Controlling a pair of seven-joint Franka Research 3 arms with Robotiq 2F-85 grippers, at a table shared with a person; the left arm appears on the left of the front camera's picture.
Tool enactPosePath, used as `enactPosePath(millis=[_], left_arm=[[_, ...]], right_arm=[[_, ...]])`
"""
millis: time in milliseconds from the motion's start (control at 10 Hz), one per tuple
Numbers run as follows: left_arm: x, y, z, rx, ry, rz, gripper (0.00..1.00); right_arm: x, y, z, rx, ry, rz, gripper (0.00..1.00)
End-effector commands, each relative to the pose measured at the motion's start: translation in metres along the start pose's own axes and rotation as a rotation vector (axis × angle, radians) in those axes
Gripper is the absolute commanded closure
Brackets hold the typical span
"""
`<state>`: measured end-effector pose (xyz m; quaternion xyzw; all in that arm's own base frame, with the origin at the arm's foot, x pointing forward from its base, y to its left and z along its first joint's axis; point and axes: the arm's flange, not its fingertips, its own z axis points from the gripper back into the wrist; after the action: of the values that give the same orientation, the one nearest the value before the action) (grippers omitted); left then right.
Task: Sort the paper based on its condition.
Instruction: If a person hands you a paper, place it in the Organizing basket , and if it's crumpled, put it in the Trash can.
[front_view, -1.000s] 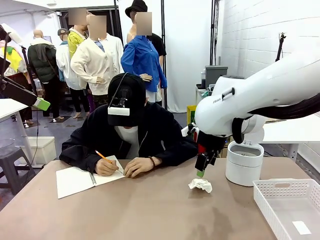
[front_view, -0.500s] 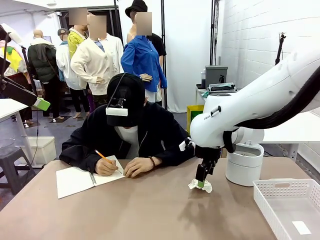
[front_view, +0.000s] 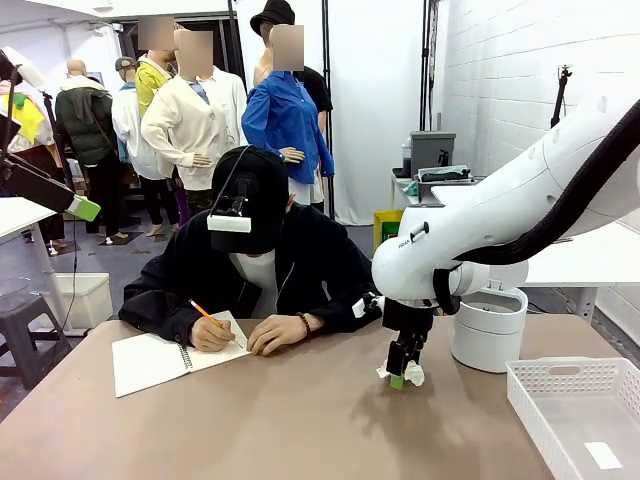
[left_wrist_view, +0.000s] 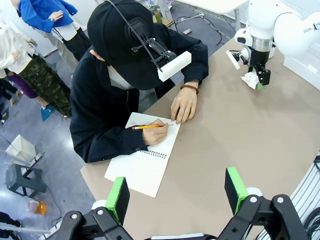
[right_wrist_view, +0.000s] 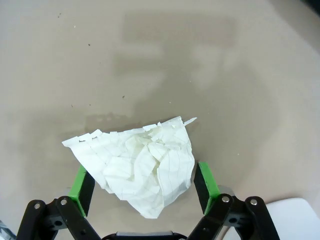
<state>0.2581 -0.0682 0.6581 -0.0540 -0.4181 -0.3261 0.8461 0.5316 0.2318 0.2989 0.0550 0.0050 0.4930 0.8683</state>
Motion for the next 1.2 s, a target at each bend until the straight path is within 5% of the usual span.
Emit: enactPosePath(millis=[0, 400, 600, 700, 1100], left_arm=[[0.000, 0.001, 0.000, 0.003, 0.000, 0.002, 0.00], [0.000, 0.001, 0.000, 0.003, 0.000, 0.002, 0.00], [0.000, 0.001, 0.000, 0.003, 0.000, 0.002, 0.00], [0.000, 0.001, 0.000, 0.003, 0.000, 0.002, 0.00], [0.000, 0.001, 0.000, 0.003, 0.000, 0.002, 0.00]], right_arm=[[0.004, -0.008, 0.001, 0.006, -0.002, 0.016, 0.00], [0.002, -0.003, 0.000, 0.003, -0.004, -0.003, 0.00], [0.001, -0.002, 0.003, 0.023, -0.024, -0.020, 0.40], [0.001, 0.000, 0.005, 0.016, -0.015, -0.048, 0.49], [-0.003, 0.012, 0.027, -0.004, 0.006, -0.087, 0.49]])
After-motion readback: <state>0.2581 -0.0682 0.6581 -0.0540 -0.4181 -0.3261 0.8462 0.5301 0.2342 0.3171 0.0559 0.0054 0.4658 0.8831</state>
